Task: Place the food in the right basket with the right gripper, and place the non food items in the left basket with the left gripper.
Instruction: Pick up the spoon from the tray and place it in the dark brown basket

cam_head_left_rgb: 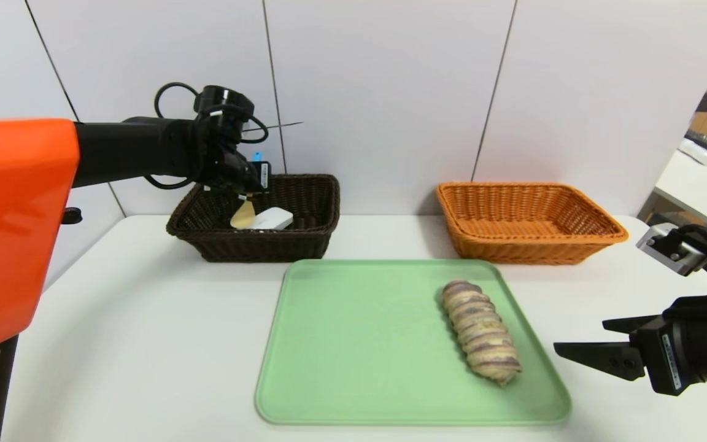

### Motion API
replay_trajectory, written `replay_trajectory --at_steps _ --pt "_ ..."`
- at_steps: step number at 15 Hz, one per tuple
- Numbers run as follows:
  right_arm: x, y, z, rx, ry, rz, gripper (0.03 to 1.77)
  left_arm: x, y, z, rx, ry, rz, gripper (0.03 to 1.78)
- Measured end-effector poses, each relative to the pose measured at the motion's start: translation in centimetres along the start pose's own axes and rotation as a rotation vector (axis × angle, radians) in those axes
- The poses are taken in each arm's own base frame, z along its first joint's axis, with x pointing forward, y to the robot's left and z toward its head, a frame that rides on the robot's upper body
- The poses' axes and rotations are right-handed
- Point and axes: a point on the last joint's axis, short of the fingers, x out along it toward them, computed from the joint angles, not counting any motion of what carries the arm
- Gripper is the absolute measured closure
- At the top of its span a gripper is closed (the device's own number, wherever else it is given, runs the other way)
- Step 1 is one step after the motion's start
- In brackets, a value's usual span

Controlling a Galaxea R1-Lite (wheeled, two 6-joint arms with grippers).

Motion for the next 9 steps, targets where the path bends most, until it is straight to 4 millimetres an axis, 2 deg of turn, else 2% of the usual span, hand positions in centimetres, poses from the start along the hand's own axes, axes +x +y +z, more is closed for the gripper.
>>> replay_trajectory --at_steps 9 --pt "-0.1 0.03 -0.03 0.001 -0.001 0.001 0.1 0.28 -0.01 -0.18 0.0 0.007 -0.002 1.68"
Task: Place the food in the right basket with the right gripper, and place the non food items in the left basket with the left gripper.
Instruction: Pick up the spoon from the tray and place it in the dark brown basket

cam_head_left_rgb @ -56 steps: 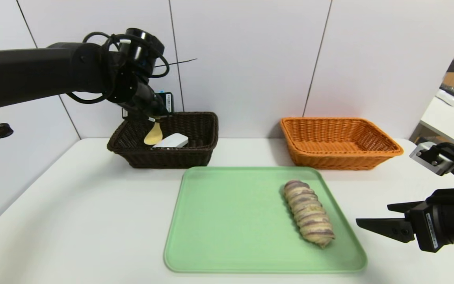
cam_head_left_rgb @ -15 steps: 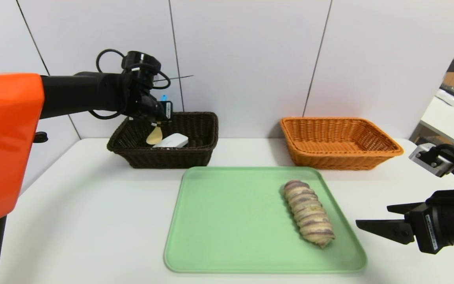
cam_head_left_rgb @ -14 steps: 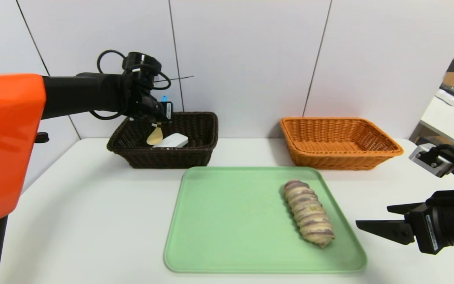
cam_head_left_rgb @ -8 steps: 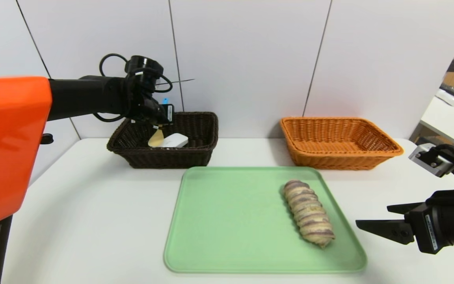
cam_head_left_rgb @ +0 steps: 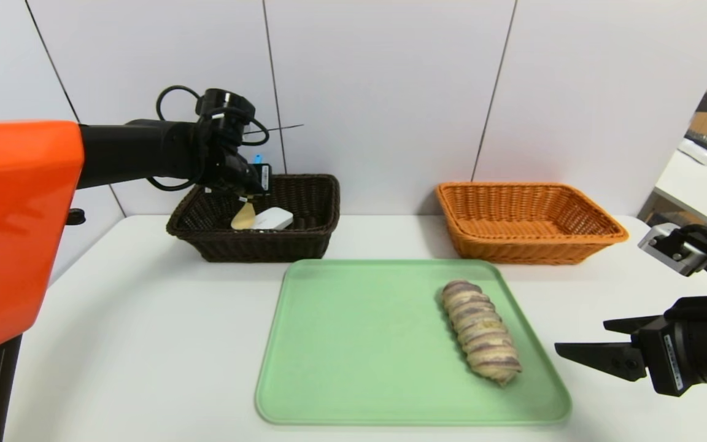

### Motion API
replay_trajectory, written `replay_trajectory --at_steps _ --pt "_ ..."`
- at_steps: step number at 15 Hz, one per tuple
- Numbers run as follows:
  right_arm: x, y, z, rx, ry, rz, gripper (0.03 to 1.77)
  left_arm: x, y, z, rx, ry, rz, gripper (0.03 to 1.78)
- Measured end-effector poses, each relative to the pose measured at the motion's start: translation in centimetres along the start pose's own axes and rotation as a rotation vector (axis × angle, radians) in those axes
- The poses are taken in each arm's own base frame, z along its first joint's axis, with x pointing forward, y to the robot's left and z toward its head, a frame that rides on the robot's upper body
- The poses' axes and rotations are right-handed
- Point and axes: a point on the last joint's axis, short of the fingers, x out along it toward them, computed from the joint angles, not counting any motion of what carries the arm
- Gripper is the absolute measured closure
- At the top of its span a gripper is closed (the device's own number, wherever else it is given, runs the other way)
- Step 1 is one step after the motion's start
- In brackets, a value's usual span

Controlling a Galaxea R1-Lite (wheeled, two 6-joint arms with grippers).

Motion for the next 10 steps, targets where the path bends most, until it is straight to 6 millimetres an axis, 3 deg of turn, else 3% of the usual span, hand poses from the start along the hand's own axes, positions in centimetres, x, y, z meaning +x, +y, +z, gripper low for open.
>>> replay_trajectory --at_steps 10 --pt "-0.31 0.09 0.03 -0.003 -0.013 -0.002 0.1 -0.13 -0.02 0.18 0.0 -0.011 -0.002 1.68"
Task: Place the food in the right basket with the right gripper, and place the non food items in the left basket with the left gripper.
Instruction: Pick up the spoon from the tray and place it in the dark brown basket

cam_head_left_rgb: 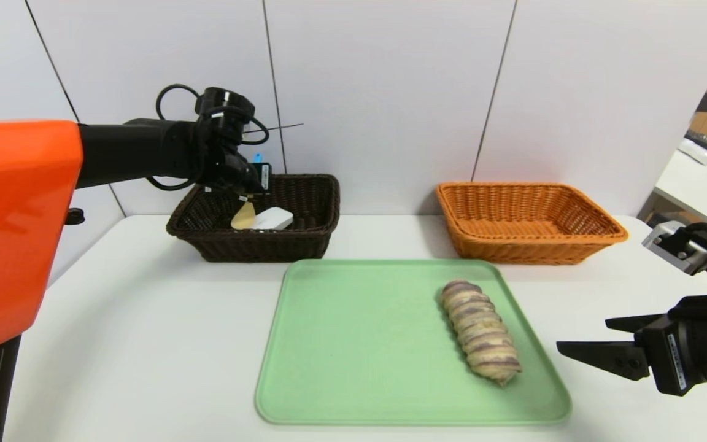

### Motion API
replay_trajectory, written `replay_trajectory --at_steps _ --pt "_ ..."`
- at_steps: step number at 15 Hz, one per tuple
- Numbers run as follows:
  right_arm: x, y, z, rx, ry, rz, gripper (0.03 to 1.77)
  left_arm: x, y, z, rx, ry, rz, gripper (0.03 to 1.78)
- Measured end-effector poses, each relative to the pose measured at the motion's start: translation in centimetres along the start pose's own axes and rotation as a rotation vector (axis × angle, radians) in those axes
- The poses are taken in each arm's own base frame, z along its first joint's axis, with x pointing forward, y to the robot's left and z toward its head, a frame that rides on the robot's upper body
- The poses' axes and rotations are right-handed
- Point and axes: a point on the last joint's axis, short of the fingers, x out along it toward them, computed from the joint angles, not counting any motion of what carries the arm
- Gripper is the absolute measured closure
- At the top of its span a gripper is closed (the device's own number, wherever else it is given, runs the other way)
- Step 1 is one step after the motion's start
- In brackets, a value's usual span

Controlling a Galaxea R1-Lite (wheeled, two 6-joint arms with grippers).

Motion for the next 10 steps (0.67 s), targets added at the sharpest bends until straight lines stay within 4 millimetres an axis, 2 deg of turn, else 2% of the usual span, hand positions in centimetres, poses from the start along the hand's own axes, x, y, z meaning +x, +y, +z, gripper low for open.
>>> replay_trajectory --at_steps 10 --pt "-0.42 0.14 -0.1 -0.004 -0.011 0.001 0.1 -0.54 -0.05 0.74 -0.005 -0.052 -0.012 1.68"
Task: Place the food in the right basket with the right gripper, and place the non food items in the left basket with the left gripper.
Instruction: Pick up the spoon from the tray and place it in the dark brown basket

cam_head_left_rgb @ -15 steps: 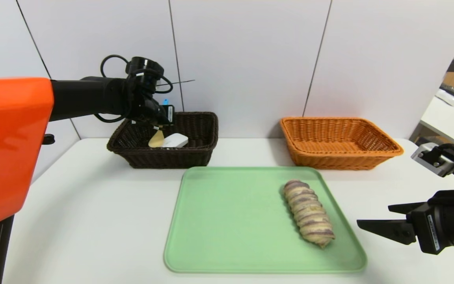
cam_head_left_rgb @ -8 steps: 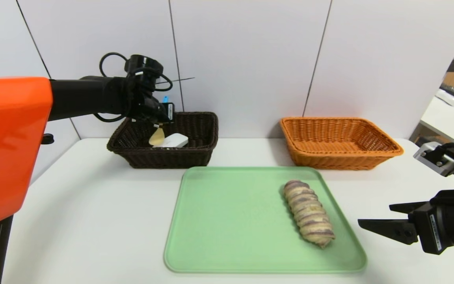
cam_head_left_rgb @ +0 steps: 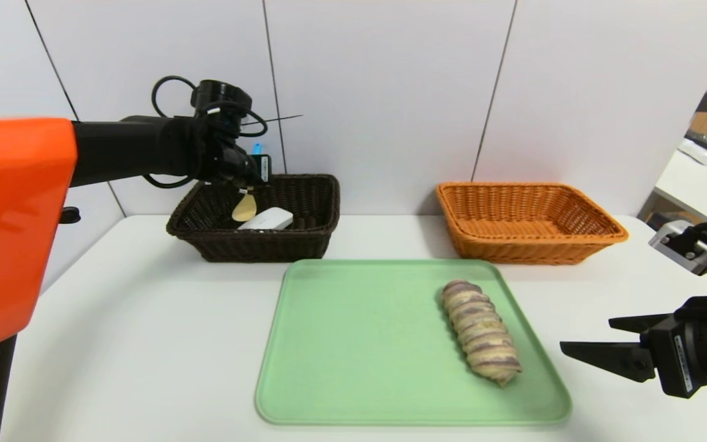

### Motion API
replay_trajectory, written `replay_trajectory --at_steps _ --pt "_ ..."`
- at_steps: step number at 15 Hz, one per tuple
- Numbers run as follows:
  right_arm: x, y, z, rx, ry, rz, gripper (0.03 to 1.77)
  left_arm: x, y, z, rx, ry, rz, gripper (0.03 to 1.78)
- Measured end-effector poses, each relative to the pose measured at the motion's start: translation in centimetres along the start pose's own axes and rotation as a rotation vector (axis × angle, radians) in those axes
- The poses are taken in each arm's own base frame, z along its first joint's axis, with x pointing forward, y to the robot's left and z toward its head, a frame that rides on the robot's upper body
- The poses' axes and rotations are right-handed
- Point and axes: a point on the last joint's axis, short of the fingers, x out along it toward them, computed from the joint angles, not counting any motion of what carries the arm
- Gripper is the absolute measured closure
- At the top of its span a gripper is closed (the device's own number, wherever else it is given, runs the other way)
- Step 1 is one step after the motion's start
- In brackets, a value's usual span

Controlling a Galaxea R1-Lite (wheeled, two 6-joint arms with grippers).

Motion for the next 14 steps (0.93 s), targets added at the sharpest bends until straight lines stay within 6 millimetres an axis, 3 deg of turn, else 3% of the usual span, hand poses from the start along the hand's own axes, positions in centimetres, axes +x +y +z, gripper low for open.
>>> replay_trajectory --at_steps 12,14 --pt "-0.31 0.08 -0.36 0.001 -0.004 -0.001 0.1 0.32 0.06 -0.79 -0.006 0.048 0.009 1.68" --pt "-0.29 0.08 -0.38 0.001 -0.004 -0.001 0.1 0.36 0.05 -0.83 -0.011 0.049 0.009 1.37"
